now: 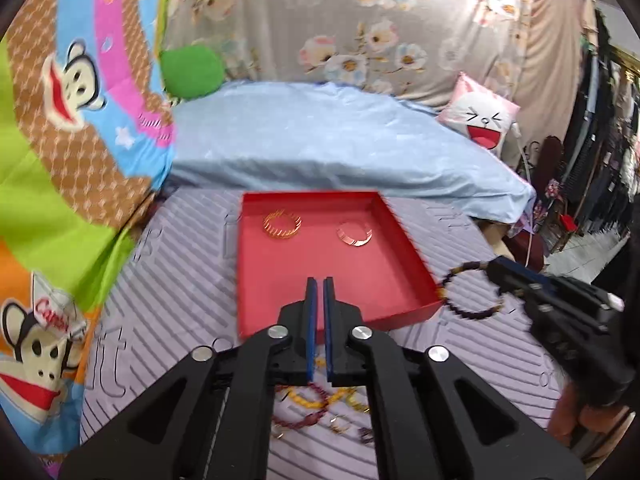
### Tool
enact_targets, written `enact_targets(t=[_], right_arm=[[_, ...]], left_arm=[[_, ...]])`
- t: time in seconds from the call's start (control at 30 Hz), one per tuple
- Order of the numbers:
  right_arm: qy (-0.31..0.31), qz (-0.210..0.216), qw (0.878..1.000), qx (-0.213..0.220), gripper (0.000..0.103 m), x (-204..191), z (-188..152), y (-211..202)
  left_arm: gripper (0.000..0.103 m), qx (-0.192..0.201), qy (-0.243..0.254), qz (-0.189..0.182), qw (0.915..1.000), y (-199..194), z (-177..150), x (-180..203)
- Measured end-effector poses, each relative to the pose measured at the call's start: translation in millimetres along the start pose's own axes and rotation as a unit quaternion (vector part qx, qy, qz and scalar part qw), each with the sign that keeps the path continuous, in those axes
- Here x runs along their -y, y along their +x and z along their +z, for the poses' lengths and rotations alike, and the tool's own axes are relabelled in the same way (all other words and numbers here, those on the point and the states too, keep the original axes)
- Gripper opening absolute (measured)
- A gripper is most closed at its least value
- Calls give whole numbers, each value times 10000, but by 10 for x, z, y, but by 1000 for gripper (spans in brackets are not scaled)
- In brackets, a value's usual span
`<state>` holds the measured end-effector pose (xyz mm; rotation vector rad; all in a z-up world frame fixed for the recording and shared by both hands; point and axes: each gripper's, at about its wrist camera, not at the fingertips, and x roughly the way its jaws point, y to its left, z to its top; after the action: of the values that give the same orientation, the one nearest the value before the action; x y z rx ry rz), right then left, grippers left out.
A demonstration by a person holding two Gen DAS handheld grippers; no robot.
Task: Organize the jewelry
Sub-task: 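Grasp the red bead bracelet with the left tool while the right tool grasps the black-bead bracelet, then place the red and black-bead bracelets into the red tray, opening both tools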
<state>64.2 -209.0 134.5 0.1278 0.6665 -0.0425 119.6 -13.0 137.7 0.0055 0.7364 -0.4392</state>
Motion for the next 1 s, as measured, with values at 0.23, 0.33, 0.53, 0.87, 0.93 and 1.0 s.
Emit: enact_targets(t=[0.23, 0.33, 0.53, 0.87, 0.93, 1.0], right_arm=[[228, 139, 9988, -418, 8, 43, -313, 140], [236, 160, 9986, -453, 8, 16, -354, 152], [228, 203, 9984, -468, 8, -28, -377, 154], [272, 276, 9976, -571, 8, -69, -456, 148], [259, 294, 9975, -591, 8, -78, -467, 140], [240, 311, 9975, -580, 8, -96, -447, 138]], left_arm=[[44, -1028, -226, 476, 9933, 601, -705, -338], [43, -1241, -185, 608, 9902, 755, -874, -362], [28, -1325, -118, 749, 9883, 882, -1026, -370], [7, -1211, -172, 371, 9918, 728, -948, -265], [7, -1109, -182, 245, 9934, 638, -860, -230], [7, -967, -151, 111, 9951, 525, -725, -169]])
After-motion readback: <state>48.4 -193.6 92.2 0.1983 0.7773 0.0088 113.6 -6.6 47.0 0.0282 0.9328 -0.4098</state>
